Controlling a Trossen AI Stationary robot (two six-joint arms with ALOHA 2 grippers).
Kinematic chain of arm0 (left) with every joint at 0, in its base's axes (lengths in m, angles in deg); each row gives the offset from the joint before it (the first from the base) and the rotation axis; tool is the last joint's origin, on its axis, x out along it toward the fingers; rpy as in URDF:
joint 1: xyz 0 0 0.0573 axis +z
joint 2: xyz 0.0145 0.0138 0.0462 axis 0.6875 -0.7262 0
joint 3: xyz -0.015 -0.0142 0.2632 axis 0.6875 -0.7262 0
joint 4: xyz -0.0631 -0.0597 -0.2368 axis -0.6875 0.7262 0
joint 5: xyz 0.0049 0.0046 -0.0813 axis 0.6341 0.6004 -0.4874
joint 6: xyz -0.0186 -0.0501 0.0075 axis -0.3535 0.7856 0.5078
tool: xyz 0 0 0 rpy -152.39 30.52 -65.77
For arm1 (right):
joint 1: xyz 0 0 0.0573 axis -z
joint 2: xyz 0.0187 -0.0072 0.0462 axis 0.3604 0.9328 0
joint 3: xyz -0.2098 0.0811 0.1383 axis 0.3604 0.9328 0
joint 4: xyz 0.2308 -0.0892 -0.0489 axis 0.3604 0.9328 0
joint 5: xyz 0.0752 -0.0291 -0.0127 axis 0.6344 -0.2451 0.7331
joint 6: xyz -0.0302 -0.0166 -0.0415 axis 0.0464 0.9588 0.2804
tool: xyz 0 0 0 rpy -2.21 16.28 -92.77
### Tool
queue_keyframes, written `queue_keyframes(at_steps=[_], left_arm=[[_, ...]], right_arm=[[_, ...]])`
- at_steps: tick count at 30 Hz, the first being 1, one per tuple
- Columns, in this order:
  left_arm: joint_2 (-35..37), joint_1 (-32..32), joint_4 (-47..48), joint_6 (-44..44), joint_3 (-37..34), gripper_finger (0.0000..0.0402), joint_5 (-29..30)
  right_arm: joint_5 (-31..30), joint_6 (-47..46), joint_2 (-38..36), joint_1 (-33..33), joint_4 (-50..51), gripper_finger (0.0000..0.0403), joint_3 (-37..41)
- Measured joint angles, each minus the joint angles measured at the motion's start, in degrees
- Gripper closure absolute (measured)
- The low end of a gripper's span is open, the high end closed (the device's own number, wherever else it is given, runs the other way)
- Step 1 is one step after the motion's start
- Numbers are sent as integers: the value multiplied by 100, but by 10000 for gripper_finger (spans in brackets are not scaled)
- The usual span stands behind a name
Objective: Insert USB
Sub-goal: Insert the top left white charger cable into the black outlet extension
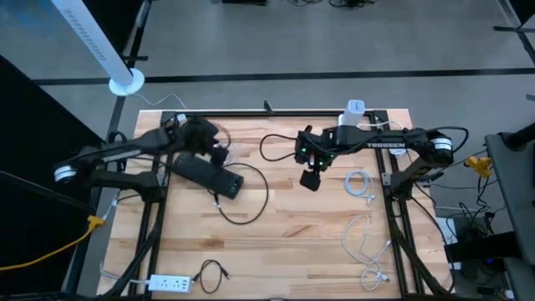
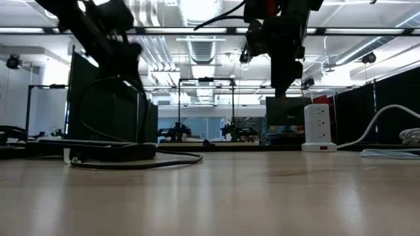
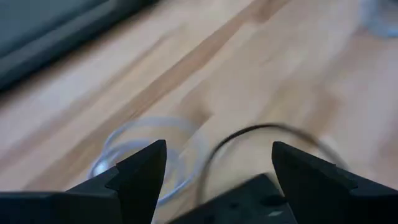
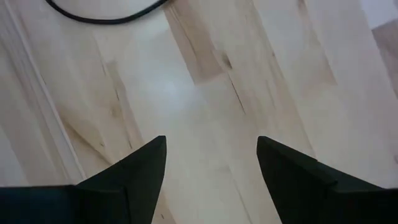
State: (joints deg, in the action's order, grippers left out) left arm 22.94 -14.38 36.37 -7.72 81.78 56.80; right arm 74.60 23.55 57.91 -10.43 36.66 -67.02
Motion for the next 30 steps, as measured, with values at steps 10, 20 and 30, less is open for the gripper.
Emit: queue_keyframes(at_steps=[10,20,30], left_arm=[[-1786,1174,752,970,408,127,-27],[-3062,1172,1013,1163,623,127,841],[-3409,1181,838,729,660,253,253]], right_arm=[[-4,-148,29,-168,-120,187,4],[-15,-157,31,-196,-177,181,7],[-12,-136,33,-196,-324,194,7]])
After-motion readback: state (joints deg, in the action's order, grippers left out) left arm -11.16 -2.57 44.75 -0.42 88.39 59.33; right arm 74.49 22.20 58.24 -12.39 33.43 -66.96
